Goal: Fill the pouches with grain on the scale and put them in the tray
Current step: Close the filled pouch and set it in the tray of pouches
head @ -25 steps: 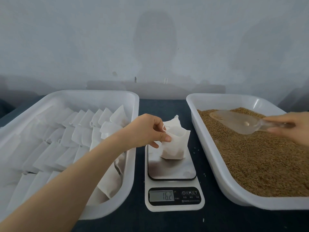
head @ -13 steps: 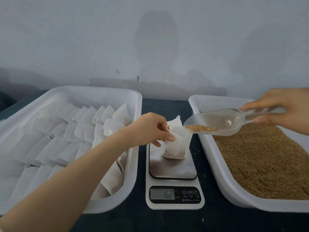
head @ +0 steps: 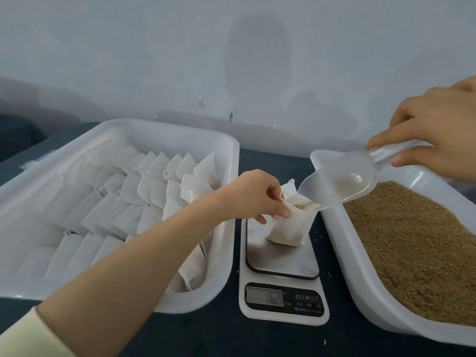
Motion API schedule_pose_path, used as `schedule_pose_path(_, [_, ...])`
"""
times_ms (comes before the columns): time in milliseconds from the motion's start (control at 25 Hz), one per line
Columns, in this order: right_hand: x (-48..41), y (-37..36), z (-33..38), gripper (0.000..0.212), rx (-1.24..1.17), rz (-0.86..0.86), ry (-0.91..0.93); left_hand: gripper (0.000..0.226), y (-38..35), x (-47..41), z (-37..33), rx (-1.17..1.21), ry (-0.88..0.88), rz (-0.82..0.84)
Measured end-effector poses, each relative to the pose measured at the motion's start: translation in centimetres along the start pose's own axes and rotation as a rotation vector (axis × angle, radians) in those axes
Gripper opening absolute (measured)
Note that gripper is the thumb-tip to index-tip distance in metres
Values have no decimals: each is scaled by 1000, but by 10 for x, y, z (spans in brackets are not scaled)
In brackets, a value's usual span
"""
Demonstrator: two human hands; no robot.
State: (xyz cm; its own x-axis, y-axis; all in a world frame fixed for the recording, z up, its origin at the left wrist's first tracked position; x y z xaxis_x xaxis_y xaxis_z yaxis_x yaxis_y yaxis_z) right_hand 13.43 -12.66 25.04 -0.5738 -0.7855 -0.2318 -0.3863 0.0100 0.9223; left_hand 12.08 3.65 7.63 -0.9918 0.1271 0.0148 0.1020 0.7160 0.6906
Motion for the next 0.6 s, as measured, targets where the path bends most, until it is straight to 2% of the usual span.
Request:
schedule_pose_path(120, [2,2,8,25,55,-97,122,24,0,1,0,-9,7,-1])
schedule_pose_path(200, [12,-10,-13,31,52,-111,87,24,1,1,0,-2,15,-3])
schedule_pose_path(320, [48,-33,-71,24,-172,-148,-193,27,2,3,0,-14,22,-9])
schedule_pose_path(400, [77,-72,-94,36,-371,-167,-424,30,3,4,-1,-52,29,-17])
schedule_pose_path(440, [87,-95,-97,33,-500,-154,-554,30,4,5,-2,-74,31,-24])
schedule_pose_path(520, [97,-146,-92,16,-620,-44,-786,24,5,6,-4,-100,22,-31])
schedule_pose_path(600, [94,-182,-80,25,-557,170,-877,21,6,7,-5,-94,19,-38])
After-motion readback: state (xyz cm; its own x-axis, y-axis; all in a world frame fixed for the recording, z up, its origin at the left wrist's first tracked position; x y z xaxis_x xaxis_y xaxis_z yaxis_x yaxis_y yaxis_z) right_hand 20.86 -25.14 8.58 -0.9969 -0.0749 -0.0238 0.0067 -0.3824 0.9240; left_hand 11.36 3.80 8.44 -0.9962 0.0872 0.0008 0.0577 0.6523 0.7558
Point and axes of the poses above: each hand's wrist, its own x-axis away from the middle knuckle, its own y-axis out of the back of the hand, z = x × y, the point moved 9 cm from there along -x, towards the middle knuckle, and after that the axes turned 13 degrees about -x, right-handed, at the moved point
